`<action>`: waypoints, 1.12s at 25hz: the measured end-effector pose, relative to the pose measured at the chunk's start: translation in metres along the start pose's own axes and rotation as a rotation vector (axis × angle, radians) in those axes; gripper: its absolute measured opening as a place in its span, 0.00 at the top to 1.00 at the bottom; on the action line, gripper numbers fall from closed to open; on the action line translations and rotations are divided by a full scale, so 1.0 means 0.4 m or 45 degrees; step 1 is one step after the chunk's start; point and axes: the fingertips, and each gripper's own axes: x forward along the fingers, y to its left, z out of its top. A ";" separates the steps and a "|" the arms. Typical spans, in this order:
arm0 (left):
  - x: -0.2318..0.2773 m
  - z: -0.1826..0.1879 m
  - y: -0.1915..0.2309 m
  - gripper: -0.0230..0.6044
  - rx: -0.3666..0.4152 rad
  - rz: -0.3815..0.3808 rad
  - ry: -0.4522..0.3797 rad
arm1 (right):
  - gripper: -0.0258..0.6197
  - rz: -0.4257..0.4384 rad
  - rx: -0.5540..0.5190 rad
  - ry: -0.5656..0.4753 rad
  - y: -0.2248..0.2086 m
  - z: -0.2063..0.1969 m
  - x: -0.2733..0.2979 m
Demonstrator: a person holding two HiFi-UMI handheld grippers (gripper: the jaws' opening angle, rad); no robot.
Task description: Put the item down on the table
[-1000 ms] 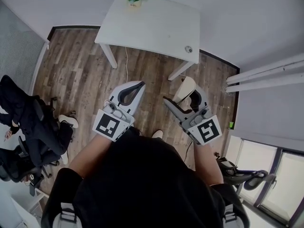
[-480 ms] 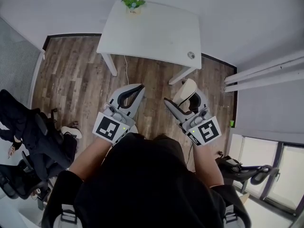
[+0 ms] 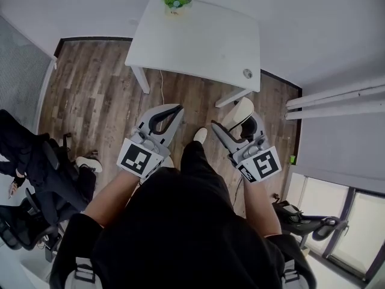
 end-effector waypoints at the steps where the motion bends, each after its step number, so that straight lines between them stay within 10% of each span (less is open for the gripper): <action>1: 0.010 -0.003 0.011 0.97 0.002 0.006 0.002 | 0.46 0.004 0.001 0.000 -0.013 -0.004 0.011; 28: 0.615 0.027 0.214 0.97 0.081 0.148 0.045 | 0.46 0.142 0.022 -0.057 -0.621 -0.019 0.204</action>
